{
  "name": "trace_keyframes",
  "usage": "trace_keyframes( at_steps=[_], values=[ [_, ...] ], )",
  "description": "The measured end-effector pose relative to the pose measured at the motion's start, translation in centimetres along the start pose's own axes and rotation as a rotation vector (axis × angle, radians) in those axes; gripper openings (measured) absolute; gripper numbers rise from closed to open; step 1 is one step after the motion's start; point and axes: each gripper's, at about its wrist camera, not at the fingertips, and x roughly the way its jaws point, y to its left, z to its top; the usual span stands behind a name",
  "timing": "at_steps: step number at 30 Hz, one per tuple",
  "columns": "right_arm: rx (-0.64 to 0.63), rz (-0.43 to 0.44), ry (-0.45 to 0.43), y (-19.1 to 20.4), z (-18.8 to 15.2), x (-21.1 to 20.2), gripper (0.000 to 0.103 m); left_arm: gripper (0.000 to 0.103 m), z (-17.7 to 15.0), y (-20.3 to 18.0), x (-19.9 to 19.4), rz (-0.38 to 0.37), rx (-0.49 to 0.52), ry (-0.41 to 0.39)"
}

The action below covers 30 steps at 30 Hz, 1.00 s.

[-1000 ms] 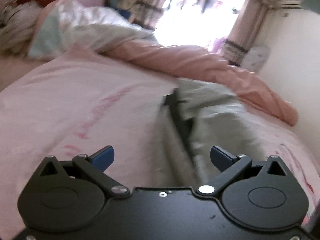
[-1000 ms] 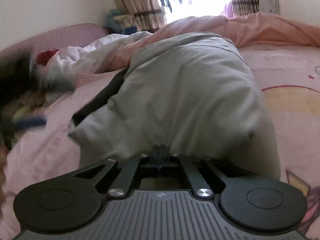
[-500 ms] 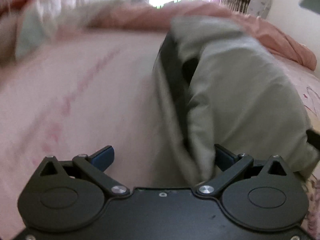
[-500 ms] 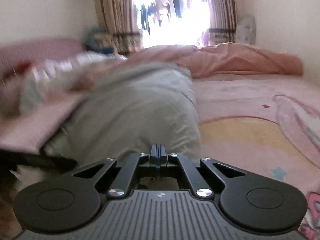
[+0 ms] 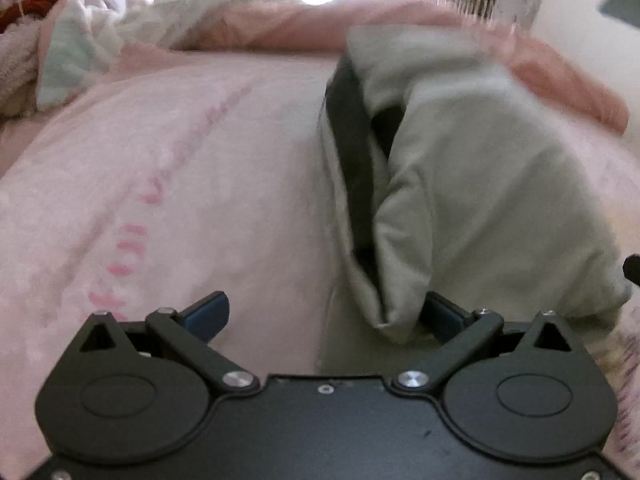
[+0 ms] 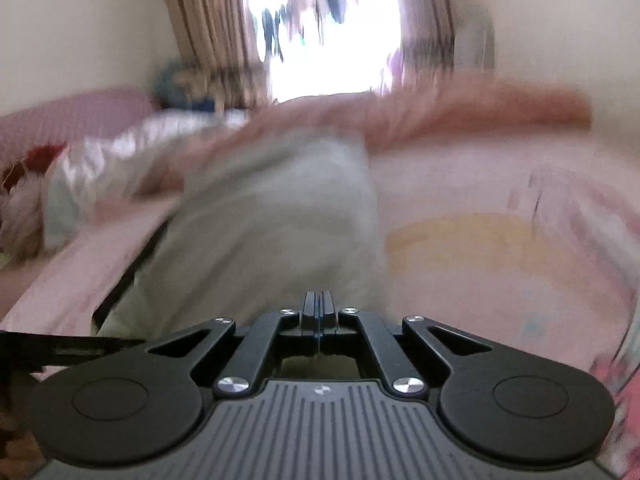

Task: Fold large clothes

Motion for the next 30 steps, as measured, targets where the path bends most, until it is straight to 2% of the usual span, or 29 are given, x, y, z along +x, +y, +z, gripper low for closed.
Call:
trace_keyframes(
  at_steps=[1, 3, 5, 7, 8, 12, 13, 14, 16, 18, 19, 20, 21, 22, 23, 24, 26, 27, 28, 30],
  values=[
    [-0.039, -0.025, -0.045, 0.6, 0.3, -0.2, 0.001, 0.103, 0.3, 0.1, -1.3, -0.044, -0.015, -0.061],
    [-0.041, -0.016, -0.033, 1.0, 0.7, 0.8, 0.001, 0.103, 1.3, 0.0, -2.9, -0.149, -0.060, -0.180],
    [0.005, -0.006, 0.018, 0.7, 0.7, 2.6, 0.000, 0.103, 2.4, -0.6, -2.6, -0.188, -0.071, -0.188],
    [0.061, -0.073, 0.124, -0.2, -0.4, 4.7, 0.000, 0.103, 3.1, -1.7, -0.9, -0.139, -0.032, -0.135],
    [0.112, -0.066, 0.151, -1.0, -1.4, 5.2, 0.000, 0.103, 3.0, -2.0, -0.1, -0.099, -0.009, -0.115],
    [0.125, -0.071, 0.084, -0.6, -3.7, 3.2, 0.000, 0.103, 0.0, -0.9, 2.6, 0.005, 0.004, 0.000],
    [0.114, -0.076, 0.076, -0.5, -4.0, 3.0, 0.000, 0.103, -0.9, 0.1, 3.0, -0.017, -0.025, 0.014],
    [0.102, -0.076, 0.071, -0.4, -4.3, 3.0, 0.000, 0.103, -1.7, 0.6, 2.6, -0.033, -0.023, -0.025],
    [0.113, -0.062, 0.074, -0.8, -4.2, 2.9, 0.000, 0.103, -2.1, 0.4, 2.0, -0.001, 0.025, -0.016],
    [0.134, -0.026, 0.081, -1.4, -3.3, 2.3, 0.000, 0.103, -2.0, 0.3, 1.6, 0.013, 0.019, 0.002],
    [0.144, 0.000, 0.083, -2.2, -2.7, 2.0, 0.009, 0.103, -1.8, 0.4, 1.2, 0.004, 0.013, 0.006],
    [0.153, 0.021, 0.085, -3.0, -2.2, 1.7, 0.032, 0.103, -1.6, 0.4, 0.6, -0.020, 0.007, -0.004],
    [0.167, 0.024, 0.084, -3.9, -1.7, 1.4, 0.046, 0.103, -1.4, 0.9, 0.3, -0.052, -0.007, -0.021],
    [0.188, 0.028, 0.083, -5.0, -1.3, 1.5, 0.074, 0.103, -1.1, 1.2, 0.1, -0.077, -0.029, -0.028],
    [0.208, 0.038, 0.087, -6.0, -0.9, 1.8, 0.081, 0.103, -0.4, 1.0, 0.3, -0.093, -0.045, -0.022],
    [0.223, 0.041, 0.103, -6.9, -0.6, 2.4, 0.080, 0.103, 0.1, 1.1, 0.6, -0.106, -0.052, -0.009],
    [0.227, 0.085, 0.208, -8.0, -0.4, 4.5, 0.078, 0.103, 0.7, 0.8, 1.6, -0.118, -0.048, 0.025],
    [0.246, 0.162, 0.274, -8.4, -0.5, 5.8, 0.078, 0.103, 0.9, 0.5, 2.1, -0.124, -0.048, 0.043],
    [0.284, 0.228, 0.301, -8.8, -0.6, 6.6, 0.078, 0.103, 0.9, 0.2, 2.6, -0.123, -0.051, 0.059],
    [0.342, 0.284, 0.321, -9.2, -0.8, 7.8, 0.088, 0.103, 1.0, -0.3, 3.8, -0.124, -0.066, 0.076]
  ],
)
